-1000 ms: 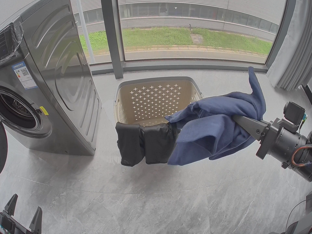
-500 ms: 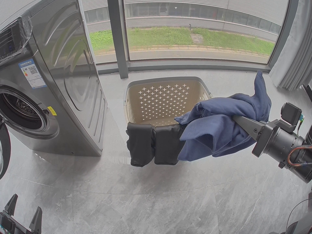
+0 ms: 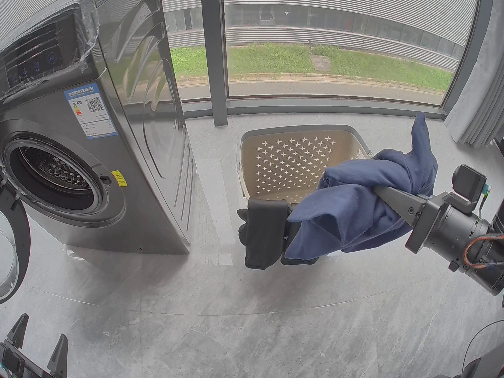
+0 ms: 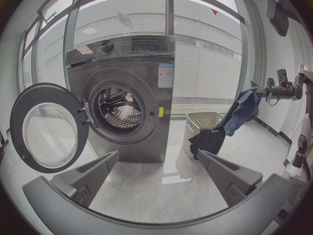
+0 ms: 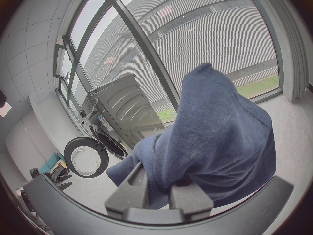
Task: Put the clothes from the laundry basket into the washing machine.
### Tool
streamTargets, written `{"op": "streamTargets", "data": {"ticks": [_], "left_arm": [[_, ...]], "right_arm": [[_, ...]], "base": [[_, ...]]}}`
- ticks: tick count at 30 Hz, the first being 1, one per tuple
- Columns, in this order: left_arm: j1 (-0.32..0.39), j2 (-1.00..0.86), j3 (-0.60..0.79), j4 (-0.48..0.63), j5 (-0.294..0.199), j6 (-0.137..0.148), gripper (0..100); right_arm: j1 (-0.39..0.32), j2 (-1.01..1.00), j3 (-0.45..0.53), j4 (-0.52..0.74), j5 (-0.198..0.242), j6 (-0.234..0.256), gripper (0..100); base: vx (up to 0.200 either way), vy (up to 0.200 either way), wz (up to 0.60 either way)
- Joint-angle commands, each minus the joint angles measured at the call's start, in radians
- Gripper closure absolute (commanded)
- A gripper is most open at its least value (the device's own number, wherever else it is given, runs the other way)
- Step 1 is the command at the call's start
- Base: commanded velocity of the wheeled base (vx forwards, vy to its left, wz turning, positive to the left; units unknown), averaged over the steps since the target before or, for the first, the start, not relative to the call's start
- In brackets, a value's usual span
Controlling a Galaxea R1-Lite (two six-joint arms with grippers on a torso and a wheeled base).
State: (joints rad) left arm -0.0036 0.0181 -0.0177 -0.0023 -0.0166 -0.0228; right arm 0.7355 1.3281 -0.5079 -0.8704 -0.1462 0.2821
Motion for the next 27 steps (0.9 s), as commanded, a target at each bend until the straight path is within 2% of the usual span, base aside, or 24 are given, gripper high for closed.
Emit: {"op": "streamTargets", "data": {"ticks": [1,11,17,27], "left_arm": [[-0.001,-0.015,0.018,-0.001,0.0,0.0,0],[-0.001,-0.015,0.018,-0.001,0.001,0.001,0],[-0.001,-0.015,0.018,0.001,0.0,0.001,0],[-0.001,-0.015,0.018,-0.001,0.0,-0.003,0]], "right_arm": [[0.001,0.002,0.002,-0.001,0.002,0.0,100],[0.001,0.003,0.003,-0.001,0.005,0.0,100],[0.001,0.003,0.003,-0.001,0.008,0.0,100],[0.001,0.003,0.003,-0.001,0.01,0.002,100]], "base": [[0.0,0.2,0.0],[0.0,0.2,0.0],[0.0,0.0,0.0],[-0.2,0.0,0.0]]}}
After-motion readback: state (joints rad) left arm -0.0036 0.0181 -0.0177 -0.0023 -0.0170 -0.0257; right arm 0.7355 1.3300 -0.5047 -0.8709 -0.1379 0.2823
